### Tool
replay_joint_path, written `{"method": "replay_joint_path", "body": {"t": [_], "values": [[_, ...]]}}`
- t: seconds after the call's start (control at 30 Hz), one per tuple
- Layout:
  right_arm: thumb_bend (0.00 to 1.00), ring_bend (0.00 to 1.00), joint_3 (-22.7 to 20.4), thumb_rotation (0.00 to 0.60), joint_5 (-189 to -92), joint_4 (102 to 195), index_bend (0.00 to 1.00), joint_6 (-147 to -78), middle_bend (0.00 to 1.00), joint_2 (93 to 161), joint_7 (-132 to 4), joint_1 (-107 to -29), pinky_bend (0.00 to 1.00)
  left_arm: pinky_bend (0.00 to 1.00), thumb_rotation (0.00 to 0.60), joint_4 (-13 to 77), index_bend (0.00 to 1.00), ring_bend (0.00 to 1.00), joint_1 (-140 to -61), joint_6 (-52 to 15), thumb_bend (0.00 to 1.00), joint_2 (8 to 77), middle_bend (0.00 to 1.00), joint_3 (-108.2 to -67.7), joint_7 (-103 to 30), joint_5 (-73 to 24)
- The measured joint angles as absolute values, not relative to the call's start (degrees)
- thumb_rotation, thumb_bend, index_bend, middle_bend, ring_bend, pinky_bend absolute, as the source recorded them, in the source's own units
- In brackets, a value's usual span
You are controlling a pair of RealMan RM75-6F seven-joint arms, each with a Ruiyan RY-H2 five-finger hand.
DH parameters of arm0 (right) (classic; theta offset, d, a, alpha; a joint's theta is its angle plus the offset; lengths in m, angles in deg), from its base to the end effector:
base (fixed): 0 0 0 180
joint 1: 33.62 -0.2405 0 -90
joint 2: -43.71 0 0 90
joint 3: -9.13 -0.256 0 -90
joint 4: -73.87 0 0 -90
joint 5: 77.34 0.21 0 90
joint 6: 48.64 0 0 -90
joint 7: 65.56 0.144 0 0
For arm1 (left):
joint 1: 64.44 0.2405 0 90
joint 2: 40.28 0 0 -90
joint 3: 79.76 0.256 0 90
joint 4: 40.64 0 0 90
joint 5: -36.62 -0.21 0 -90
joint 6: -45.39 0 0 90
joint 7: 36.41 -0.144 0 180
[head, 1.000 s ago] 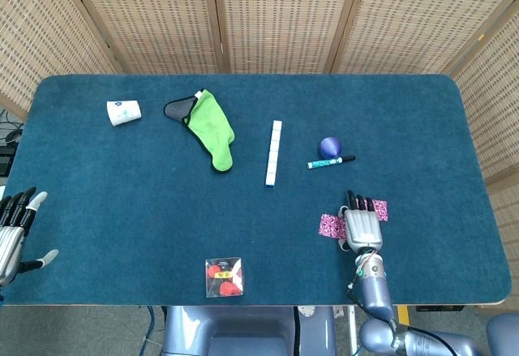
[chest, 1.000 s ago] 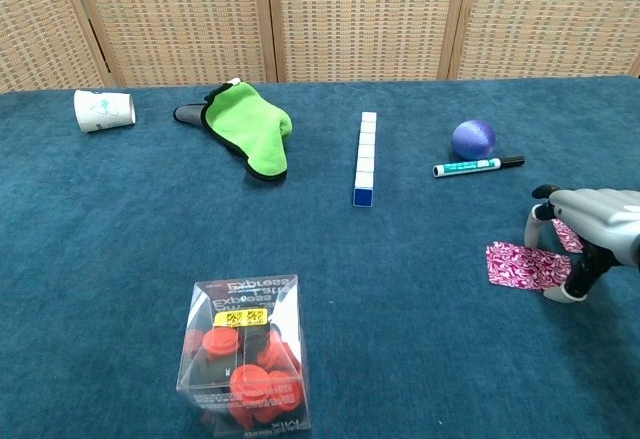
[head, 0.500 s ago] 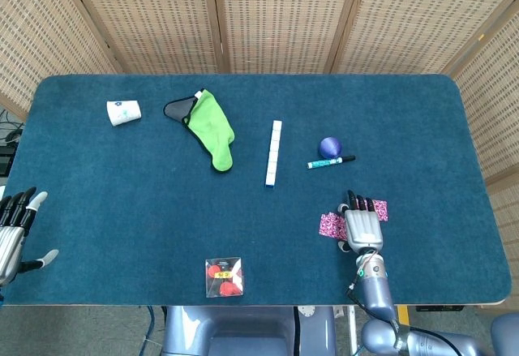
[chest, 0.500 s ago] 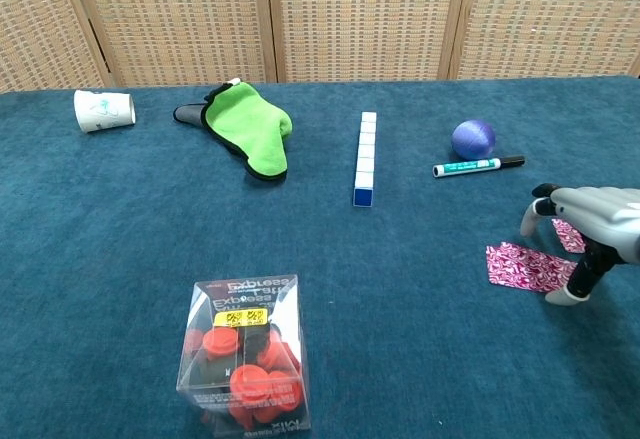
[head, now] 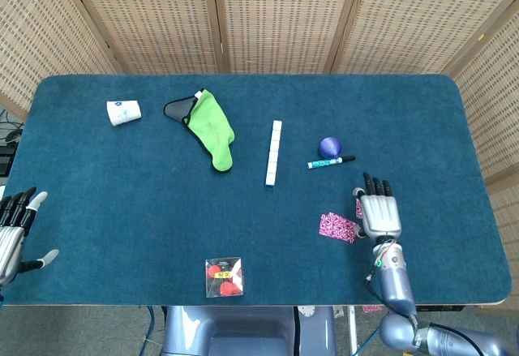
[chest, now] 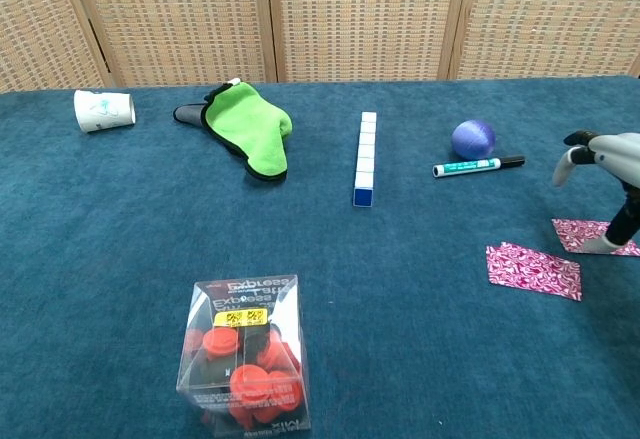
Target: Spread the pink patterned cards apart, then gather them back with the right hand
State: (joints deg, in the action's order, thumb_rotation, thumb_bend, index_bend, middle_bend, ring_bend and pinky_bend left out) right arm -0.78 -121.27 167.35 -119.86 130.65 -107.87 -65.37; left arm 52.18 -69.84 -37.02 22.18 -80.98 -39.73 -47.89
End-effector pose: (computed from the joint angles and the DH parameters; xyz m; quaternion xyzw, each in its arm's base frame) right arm -0.2256 -0.3022 0.0173 0.6484 -0.4289 0.2330 0.5843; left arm -0.3184 0.1777 0.1593 -0.6168 -0.3878 -0.3423 0.5933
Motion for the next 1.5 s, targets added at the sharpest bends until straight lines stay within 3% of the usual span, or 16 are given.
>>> {"method": "replay_joint_path", "body": {"t": [0.43,1.5], "values": [[0.23,0.00,-0.9,0.600,-119.0,156.8,0.29,-110.1,0.00,130.4,-101.4,-66.3,0.06,0.00,0.600,52.4,0.00,0.00,-69.8,-37.2,0.00,22.6,0.00,-81.2,-41.0,-47.3],[0.26,0.00,0.4,0.600,-119.2,149.2,0.36,-105.3,0.00,132.8,-100.1,-68.1,0.06,0.00,0.600,52.5,0.00,0.00,-69.7,-37.5,0.00,23.0,0.00,-81.6,-42.1,-46.8]]}}
